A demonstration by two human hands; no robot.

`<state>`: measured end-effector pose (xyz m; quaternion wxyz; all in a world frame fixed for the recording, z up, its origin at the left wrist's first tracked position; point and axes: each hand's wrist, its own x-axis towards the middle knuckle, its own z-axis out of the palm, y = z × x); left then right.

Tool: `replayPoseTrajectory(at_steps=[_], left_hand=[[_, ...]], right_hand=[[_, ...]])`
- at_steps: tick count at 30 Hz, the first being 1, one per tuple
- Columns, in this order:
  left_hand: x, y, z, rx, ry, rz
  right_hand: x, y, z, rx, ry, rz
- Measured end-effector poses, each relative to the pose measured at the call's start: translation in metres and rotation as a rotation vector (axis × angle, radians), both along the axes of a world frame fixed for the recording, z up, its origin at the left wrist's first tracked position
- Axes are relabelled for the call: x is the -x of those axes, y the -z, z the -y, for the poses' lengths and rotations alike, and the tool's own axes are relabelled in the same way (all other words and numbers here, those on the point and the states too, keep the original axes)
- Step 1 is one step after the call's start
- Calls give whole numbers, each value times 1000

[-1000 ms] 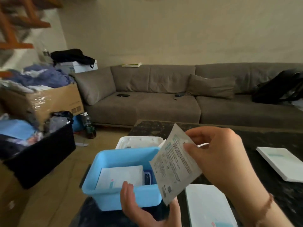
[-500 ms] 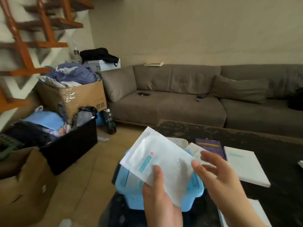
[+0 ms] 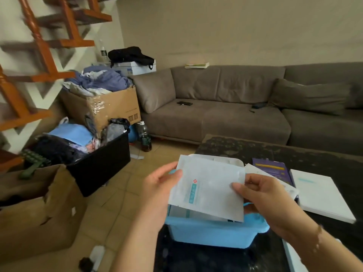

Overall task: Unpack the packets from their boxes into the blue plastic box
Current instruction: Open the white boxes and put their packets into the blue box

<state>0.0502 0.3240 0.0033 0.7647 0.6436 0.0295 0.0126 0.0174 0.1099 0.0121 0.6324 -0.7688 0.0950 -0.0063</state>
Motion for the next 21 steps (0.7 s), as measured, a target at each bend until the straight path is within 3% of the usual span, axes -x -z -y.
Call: replayPoseTrajectory(at_steps=[4,9,15,21], left_hand=[[-25,-1,-13,-400,-28,95],[-50,16,-13,-984,126,178],[-47,24,-2,-1604,74,304],[-34,20,11,-1866,97,265]], right_hand=[[-22,4,-6,51,32,-41],[-42,20,-8,265,-4,-152],[-51,34,-15,606,-147,-244],[-48,35,-22,850,-290,-229]])
